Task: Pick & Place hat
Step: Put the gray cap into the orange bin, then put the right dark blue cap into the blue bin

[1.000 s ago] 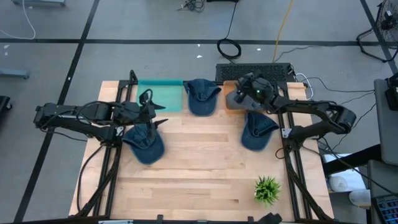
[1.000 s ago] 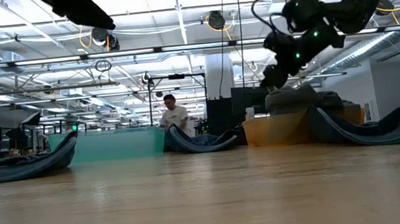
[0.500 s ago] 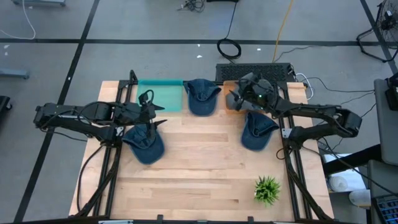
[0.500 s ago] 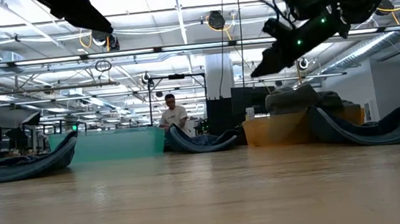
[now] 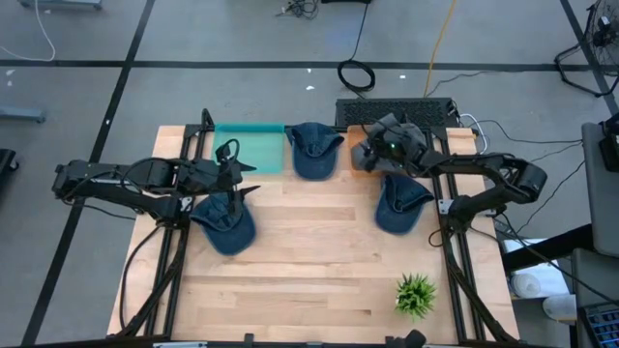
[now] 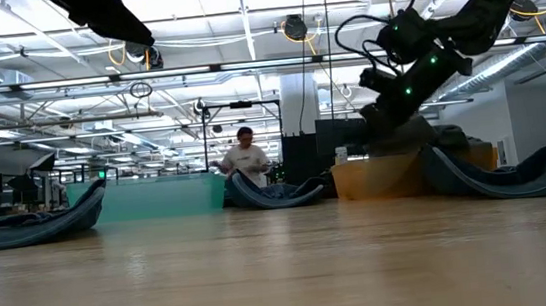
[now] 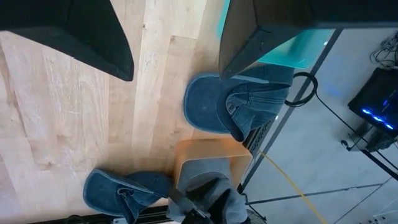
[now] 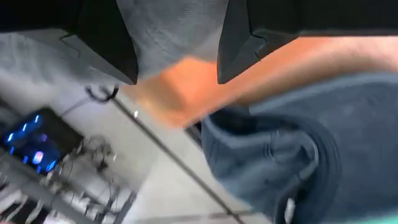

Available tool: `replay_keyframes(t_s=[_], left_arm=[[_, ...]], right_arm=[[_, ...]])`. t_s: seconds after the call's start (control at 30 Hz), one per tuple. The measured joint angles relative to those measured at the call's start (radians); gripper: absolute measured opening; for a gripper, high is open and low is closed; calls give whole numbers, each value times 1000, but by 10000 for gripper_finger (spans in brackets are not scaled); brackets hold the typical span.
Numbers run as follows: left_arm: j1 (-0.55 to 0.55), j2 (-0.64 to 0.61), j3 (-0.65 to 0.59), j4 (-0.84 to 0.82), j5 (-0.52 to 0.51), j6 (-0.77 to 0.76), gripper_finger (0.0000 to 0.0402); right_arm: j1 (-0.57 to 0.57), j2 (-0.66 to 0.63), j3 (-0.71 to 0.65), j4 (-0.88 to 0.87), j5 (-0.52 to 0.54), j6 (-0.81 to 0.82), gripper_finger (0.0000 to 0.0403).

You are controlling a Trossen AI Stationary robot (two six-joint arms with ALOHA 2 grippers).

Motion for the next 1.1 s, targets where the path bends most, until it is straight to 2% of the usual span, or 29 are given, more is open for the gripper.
replay_keyframes(t_s=[0.17, 0.27, 0.43, 0.53, 0.7, 0.87, 0.97, 1.1], left_arm=[[0, 0, 0, 0, 0, 0, 241], [0, 0, 0, 0, 0, 3, 246], [0, 0, 0, 0, 0, 0, 250], [0, 0, 0, 0, 0, -10, 247], [0, 0, 0, 1, 0, -22, 250], [0, 0, 0, 1, -3, -89, 265], [0, 0, 0, 0, -2, -108, 275], [0, 0, 0, 0, -2, -105, 288]], right_arm=[[-27, 0, 0, -84, 0, 41, 208], [-25, -2, 0, -45, 0, -13, 208], [34, -70, 1, 115, 4, -62, 208], [90, -126, 1, 68, 26, -64, 208], [285, -213, 1, -48, 261, -154, 208], [516, -256, 1, -65, 589, -192, 209], [642, -277, 1, -63, 699, -185, 218], [799, -297, 1, -62, 826, -87, 247]])
